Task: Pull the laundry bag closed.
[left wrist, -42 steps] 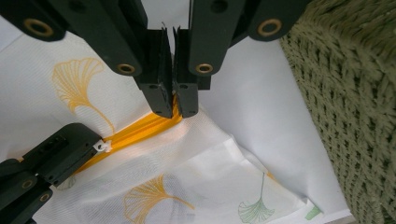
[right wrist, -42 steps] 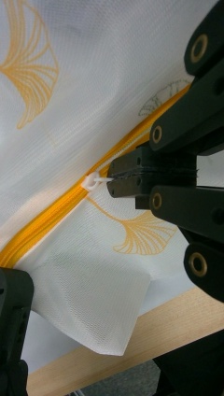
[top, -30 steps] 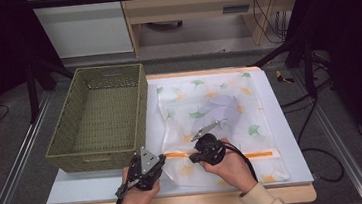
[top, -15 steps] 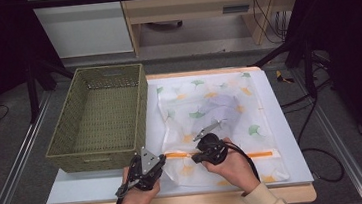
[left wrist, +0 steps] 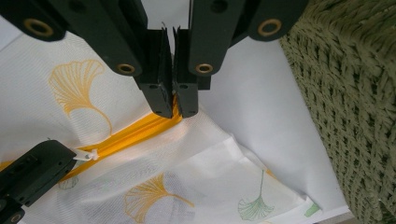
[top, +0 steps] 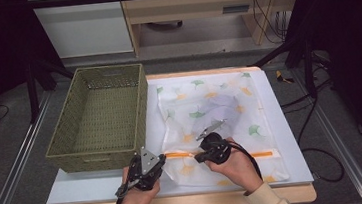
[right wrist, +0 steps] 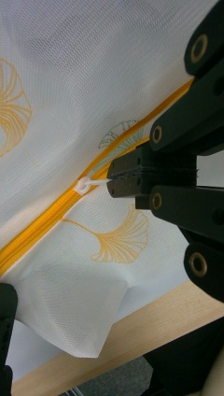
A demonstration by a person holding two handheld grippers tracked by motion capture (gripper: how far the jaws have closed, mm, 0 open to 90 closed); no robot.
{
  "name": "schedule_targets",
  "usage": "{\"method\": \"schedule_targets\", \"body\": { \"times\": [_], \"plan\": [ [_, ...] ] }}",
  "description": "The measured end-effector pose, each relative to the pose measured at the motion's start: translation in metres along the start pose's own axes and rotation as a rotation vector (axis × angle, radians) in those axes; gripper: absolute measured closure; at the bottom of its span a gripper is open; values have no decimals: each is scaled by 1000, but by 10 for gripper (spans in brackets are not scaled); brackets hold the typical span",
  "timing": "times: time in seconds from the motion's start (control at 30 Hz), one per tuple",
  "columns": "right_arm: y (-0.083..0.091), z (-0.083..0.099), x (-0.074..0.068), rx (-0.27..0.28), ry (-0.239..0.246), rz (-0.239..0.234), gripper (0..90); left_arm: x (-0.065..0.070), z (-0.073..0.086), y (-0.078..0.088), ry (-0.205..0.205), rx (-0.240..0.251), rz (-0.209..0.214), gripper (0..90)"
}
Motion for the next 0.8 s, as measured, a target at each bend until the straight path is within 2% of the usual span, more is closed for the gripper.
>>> {"method": "schedule_targets", "body": {
  "times": [0.17, 0.2, 0.3, 0.57, 0.8],
  "plan": [
    [2, 1, 3, -4, -4, 9, 900, -1, 0, 0, -4, -5, -8, 865],
    [2, 1, 4, -4, -3, 20, 900, -1, 0, 1, 2, -2, -1, 865],
    [4, 2, 7, 2, -16, 9, 900, -1, 1, -1, 27, 8, 14, 866],
    [2, 3, 7, 7, -12, 0, 900, -1, 0, 0, 9, 8, 4, 865],
    [1, 3, 8, 17, -8, -8, 900, -1, 0, 1, 13, 16, 6, 865]
  ]
}}
Point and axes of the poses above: each handheld gripper's, and its own axes: y roughly backward along the jaws, z roughly out of its underside, x roughly to its right, the point moved 5 cm from there along -y, roughly forward along the jaws, and after that the axes turned 12 degrees about -y, right-handed, at the moved point
